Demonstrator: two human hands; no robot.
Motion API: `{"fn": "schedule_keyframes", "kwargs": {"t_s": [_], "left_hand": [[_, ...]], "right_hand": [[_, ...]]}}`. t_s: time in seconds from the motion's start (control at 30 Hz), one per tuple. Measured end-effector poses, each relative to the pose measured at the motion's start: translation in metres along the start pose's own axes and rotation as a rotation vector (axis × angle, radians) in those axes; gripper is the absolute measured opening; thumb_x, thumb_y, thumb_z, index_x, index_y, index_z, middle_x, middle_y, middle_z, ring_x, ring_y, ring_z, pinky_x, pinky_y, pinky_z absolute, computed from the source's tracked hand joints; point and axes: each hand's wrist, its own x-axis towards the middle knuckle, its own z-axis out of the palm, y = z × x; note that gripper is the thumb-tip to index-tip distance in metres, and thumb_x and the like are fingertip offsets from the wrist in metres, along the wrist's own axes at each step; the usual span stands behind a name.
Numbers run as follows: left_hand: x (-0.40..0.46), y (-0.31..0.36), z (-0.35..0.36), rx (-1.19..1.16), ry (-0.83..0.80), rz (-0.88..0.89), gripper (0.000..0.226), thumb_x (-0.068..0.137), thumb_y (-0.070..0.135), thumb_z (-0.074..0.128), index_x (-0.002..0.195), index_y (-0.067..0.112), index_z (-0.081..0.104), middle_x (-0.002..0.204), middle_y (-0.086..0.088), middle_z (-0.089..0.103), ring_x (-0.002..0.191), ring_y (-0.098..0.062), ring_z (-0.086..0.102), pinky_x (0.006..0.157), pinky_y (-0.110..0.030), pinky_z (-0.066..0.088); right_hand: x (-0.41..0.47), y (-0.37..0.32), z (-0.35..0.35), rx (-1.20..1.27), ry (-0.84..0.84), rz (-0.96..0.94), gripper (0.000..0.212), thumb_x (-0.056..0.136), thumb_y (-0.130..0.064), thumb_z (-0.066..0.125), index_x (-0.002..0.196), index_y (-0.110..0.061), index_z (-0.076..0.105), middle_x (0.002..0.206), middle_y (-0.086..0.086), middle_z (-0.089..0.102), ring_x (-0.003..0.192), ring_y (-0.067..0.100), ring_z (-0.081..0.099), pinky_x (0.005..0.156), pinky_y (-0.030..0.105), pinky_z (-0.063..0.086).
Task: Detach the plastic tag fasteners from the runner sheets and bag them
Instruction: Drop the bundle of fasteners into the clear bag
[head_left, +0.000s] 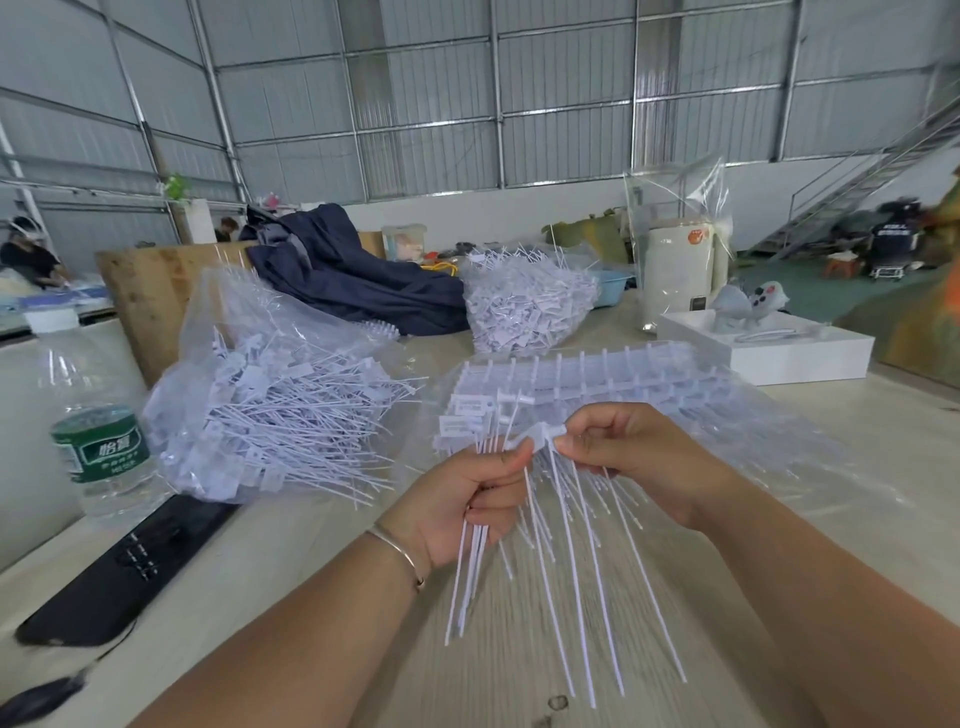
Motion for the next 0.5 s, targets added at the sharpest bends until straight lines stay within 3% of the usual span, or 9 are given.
{"fn": "schedule_keyframes", "kwargs": {"t_s": [0.13, 0.33, 0.4, 0.5], "left_hand": [[-0.001, -0.002, 0.009, -0.004, -0.080, 0.010, 0.016, 0.071, 0.025, 0.075, 0.075, 0.018, 0.061, 0.045, 0.011, 0.032, 0.032, 0.000, 0.027, 0.032, -0.012, 0.021], [0.004, 0.001, 0.007, -0.009, -0.018, 0.044, 0.020, 0.072, 0.024, 0.076, 0.069, 0.017, 0.059, 0.048, 0.010, 0.032, 0.034, -0.001, 0.025, 0.034, -0.014, 0.017], [0.004, 0.003, 0.002, 0.035, 0.032, 0.048, 0.020, 0.073, 0.024, 0.077, 0.073, 0.015, 0.060, 0.049, 0.009, 0.031, 0.035, -0.002, 0.024, 0.034, -0.015, 0.016], [0.002, 0.008, -0.005, 0.156, 0.136, 0.079, 0.018, 0.076, 0.023, 0.074, 0.064, 0.018, 0.061, 0.051, 0.009, 0.026, 0.037, -0.003, 0.021, 0.034, -0.015, 0.017]], "right_hand": [[-0.001, -0.001, 0.004, 0.059, -0.101, -0.014, 0.029, 0.068, -0.040, 0.074, 0.083, -0.016, 0.067, 0.064, -0.005, 0.057, 0.060, 0.007, 0.049, 0.059, 0.018, 0.037], [0.001, -0.001, 0.003, 0.086, -0.019, -0.024, 0.016, 0.066, -0.042, 0.076, 0.066, -0.027, 0.069, 0.061, -0.004, 0.054, 0.060, 0.012, 0.043, 0.057, 0.021, 0.032], [0.001, -0.001, 0.002, 0.080, 0.014, -0.015, 0.018, 0.064, -0.039, 0.078, 0.067, -0.024, 0.068, 0.058, -0.005, 0.051, 0.056, 0.010, 0.042, 0.052, 0.017, 0.032], [0.002, -0.001, -0.007, 0.074, 0.084, 0.013, 0.030, 0.060, -0.036, 0.082, 0.073, -0.014, 0.066, 0.055, -0.004, 0.046, 0.050, 0.008, 0.037, 0.049, 0.017, 0.030]]}}
